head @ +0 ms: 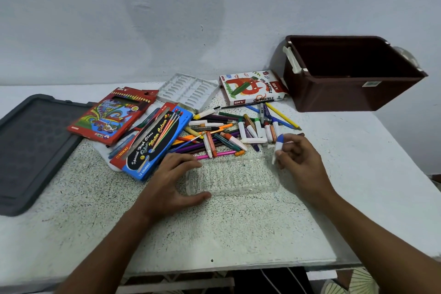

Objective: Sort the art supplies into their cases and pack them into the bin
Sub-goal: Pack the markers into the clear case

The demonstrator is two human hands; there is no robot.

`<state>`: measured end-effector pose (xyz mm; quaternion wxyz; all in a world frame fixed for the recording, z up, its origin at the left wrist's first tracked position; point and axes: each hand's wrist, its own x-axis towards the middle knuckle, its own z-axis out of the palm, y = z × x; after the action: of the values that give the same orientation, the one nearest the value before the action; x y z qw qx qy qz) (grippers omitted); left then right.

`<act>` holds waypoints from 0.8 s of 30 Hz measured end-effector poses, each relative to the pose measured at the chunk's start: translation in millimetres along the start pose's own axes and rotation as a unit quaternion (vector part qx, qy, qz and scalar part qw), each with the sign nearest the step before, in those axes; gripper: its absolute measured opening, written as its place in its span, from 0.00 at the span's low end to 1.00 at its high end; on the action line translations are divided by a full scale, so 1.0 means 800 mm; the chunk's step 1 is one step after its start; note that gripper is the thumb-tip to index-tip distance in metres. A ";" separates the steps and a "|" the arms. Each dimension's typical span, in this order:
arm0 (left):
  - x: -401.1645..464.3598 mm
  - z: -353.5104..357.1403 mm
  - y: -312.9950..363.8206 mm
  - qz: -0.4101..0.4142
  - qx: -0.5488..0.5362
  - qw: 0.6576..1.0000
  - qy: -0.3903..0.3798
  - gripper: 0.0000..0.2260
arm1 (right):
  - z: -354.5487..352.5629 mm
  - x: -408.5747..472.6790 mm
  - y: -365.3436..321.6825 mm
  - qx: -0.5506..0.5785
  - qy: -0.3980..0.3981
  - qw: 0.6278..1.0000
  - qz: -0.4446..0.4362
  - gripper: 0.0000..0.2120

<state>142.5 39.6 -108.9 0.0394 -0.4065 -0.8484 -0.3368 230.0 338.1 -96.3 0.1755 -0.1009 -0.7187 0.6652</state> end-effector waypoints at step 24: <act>-0.002 0.001 0.006 -0.021 0.012 1.000 0.004 0.29 | -0.001 -0.001 0.006 -0.168 -0.073 0.982 -0.049 0.12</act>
<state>147.2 40.8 -107.5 0.0412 -0.3868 -0.8606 -0.3288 230.5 339.4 -100.7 0.1351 -0.0445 -0.8351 0.5314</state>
